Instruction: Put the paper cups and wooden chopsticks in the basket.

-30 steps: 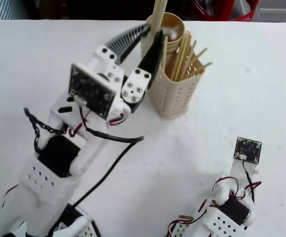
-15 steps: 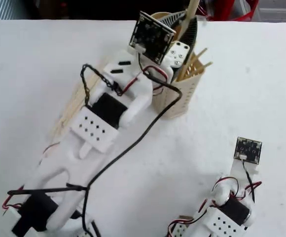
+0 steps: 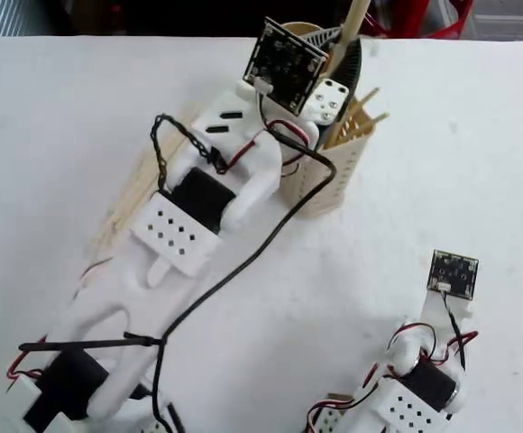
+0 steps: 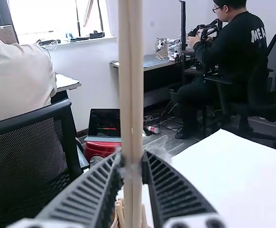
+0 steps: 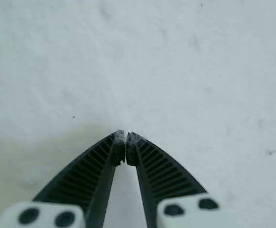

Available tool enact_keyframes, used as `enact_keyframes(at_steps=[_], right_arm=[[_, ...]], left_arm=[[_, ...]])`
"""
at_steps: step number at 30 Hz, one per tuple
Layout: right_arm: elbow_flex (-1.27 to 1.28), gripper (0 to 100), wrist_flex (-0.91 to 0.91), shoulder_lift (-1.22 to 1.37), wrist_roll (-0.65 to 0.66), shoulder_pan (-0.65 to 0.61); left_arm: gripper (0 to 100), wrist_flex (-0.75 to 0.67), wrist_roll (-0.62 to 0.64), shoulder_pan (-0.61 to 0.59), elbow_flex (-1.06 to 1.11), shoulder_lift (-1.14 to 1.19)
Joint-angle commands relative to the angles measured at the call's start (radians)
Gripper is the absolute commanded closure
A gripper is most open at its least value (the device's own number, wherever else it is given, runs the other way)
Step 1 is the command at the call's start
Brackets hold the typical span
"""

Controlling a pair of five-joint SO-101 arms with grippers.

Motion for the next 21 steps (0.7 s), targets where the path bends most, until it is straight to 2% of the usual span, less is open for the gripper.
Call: enact_keyframes(at_steps=[1, 21], right_arm=[[0.009, 98.0, 0.005, -0.007, 0.009, 0.004], [0.009, 98.0, 0.005, -0.007, 0.009, 0.004]], left_arm=[[94, 0.003, 0.008, -0.004, -0.055, -0.005], [93, 0.003, -0.002, -0.005, -0.055, -0.005]])
